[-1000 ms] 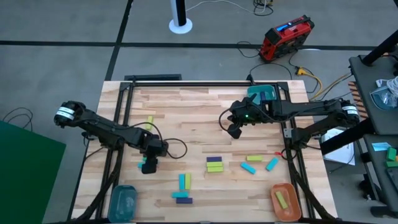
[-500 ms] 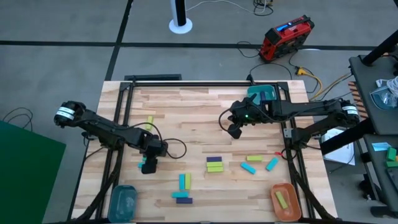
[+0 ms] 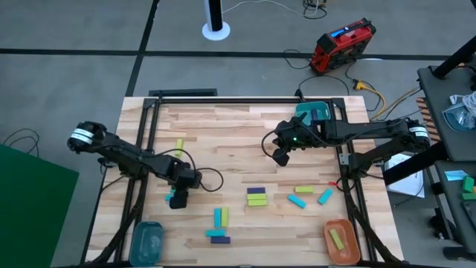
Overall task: Sort blocks
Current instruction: Put the light blue block into the bottom blue bin
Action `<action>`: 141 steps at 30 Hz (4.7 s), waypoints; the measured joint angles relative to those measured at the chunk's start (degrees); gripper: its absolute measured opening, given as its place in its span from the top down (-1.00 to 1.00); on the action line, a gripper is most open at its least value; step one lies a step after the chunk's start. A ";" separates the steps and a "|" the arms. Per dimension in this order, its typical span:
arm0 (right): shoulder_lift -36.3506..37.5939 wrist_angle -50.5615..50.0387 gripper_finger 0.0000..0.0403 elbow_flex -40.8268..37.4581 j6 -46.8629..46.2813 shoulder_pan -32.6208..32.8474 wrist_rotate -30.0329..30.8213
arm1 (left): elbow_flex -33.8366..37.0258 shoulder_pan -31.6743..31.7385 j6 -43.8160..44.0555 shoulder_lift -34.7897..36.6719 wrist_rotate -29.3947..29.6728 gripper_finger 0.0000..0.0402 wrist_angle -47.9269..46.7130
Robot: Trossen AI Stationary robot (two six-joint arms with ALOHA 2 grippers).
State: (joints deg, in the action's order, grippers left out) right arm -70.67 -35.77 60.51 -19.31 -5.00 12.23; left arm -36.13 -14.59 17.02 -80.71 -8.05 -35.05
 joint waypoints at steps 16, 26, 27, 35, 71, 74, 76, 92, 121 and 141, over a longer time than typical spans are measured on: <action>0.00 0.04 0.95 -0.28 0.59 -0.63 1.35 | 0.47 -0.04 -1.52 -0.65 2.21 0.23 1.75; 0.00 0.04 0.95 -0.28 0.57 -0.68 1.38 | 0.90 -0.04 -0.94 -0.63 4.80 0.23 2.10; 0.00 0.04 0.95 -0.28 0.57 -0.68 1.38 | 0.91 -0.04 -0.94 -0.63 5.03 0.23 2.08; 0.00 0.04 0.95 -0.28 0.49 -0.68 1.38 | 1.44 0.00 -0.73 -0.67 6.01 0.23 2.11; 0.00 0.07 0.95 -0.30 0.43 -0.68 1.40 | 1.87 0.00 4.09 -0.67 6.09 0.23 -0.91; 0.00 0.07 0.95 -0.30 0.46 -0.68 1.40 | 1.94 -0.01 2.84 -0.67 6.14 0.24 -0.81; 0.00 0.07 0.95 -0.30 0.46 -0.68 1.40 | 2.00 -0.02 2.58 -0.67 6.28 0.30 -0.83; 0.00 0.09 0.95 -0.30 3.83 -0.68 1.40 | -14.03 0.35 0.46 0.10 13.75 0.67 -18.68; 0.00 2.27 0.95 -0.30 11.01 -2.67 0.80 | -33.84 -35.66 89.49 4.13 3.62 0.67 -28.68; 0.00 2.46 0.95 -0.30 12.28 -2.67 0.68 | -33.37 -52.17 113.13 -11.46 7.57 0.67 -25.34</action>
State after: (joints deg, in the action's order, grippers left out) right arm -70.67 -33.31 60.20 -7.02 -7.66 12.91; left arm -69.50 -66.76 130.15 -92.17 -0.49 -60.38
